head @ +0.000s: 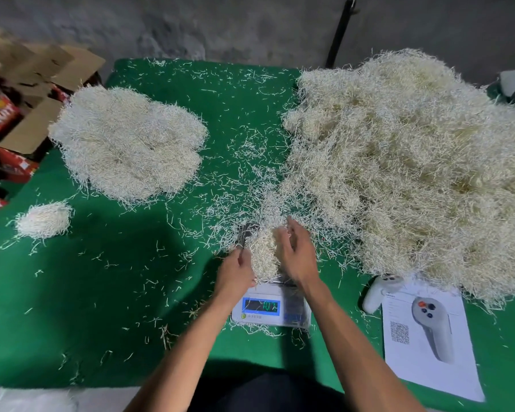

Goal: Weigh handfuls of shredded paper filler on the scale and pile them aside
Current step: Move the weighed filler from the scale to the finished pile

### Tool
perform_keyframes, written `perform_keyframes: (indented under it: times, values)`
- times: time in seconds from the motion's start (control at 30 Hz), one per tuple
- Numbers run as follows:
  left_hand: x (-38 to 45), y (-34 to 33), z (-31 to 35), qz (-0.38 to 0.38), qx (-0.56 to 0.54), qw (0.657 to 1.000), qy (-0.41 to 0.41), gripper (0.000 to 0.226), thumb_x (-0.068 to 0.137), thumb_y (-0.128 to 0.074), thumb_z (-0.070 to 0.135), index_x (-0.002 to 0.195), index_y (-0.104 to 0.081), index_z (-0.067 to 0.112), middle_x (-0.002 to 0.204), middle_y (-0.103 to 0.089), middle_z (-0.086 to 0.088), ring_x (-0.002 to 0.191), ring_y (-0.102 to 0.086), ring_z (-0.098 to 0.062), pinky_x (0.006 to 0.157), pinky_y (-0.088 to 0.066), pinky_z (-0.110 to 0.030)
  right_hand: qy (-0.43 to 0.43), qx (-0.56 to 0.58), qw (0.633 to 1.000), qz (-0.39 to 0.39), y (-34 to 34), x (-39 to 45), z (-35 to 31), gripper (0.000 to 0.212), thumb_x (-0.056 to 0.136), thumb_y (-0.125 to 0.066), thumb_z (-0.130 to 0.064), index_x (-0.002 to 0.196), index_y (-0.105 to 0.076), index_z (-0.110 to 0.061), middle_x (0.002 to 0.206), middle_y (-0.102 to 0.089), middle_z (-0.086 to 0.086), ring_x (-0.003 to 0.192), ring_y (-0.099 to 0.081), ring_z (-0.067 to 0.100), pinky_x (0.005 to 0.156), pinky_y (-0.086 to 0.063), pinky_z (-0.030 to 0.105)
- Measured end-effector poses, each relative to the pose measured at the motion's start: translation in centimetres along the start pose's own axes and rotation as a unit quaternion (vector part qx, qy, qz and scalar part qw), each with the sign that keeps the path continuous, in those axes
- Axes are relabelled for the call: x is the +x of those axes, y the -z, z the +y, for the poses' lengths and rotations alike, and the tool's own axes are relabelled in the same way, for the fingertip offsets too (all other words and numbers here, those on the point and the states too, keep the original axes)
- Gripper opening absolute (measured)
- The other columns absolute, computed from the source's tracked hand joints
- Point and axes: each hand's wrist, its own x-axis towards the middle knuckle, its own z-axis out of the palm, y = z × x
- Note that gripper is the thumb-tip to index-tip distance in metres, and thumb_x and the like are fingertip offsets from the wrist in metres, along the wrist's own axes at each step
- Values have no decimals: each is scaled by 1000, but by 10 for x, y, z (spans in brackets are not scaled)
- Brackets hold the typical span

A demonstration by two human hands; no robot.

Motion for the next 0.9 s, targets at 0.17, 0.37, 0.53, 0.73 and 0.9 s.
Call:
perform_keyframes:
  times: [0.17, 0.37, 0.53, 0.73, 0.9]
  values:
    - [28, -2, 30, -64, -467, 862, 185, 64, 104, -29, 61, 135, -61, 15, 137, -62, -20, 119, -63, -30, 108, -45, -49, -43, 121, 988, -82, -47, 4, -26, 25, 98, -66, -39, 122, -66, -33, 114, -73, -11, 94, -64, 5, 92, -54, 34]
    - [62, 16, 27, -53, -422, 900, 92, 39, 105, -46, 40, 99, -65, 7, 90, -66, -13, 95, -67, -15, 88, -53, -35, 126, 78, 988, -40, -61, 12, -84, 38, 94, -64, -50, 71, -52, -21, 84, -52, -9, 81, -48, 8, 79, -41, 22]
    - [73, 43, 50, -96, -510, 852, 72, 31, 100, -52, 19, 86, -79, 21, 92, -76, -11, 88, -75, -28, 70, -62, -33, 186, -27, 981, -46, -40, 35, -86, 41, 102, -60, -31, 139, -59, -14, 146, -52, 3, 139, -43, 13, 120, -31, 35]
    - [63, 26, 62, -120, -577, 804, 82, 73, 95, -36, 71, 145, -51, 20, 139, -59, -12, 132, -54, -31, 106, -45, -57, 217, -58, 974, -42, -62, 44, -101, 46, 103, -53, -50, 143, -59, -27, 155, -48, -10, 138, -38, -5, 118, -22, 24]
    - [88, 72, 63, -107, -614, 773, 122, 83, 100, -23, 67, 141, -52, 1, 137, -57, -31, 128, -57, -43, 118, -34, -51, 394, -121, 911, -20, -73, 49, -74, 31, 103, -58, -34, 119, -71, -10, 127, -64, 11, 118, -59, 23, 107, -41, 32]
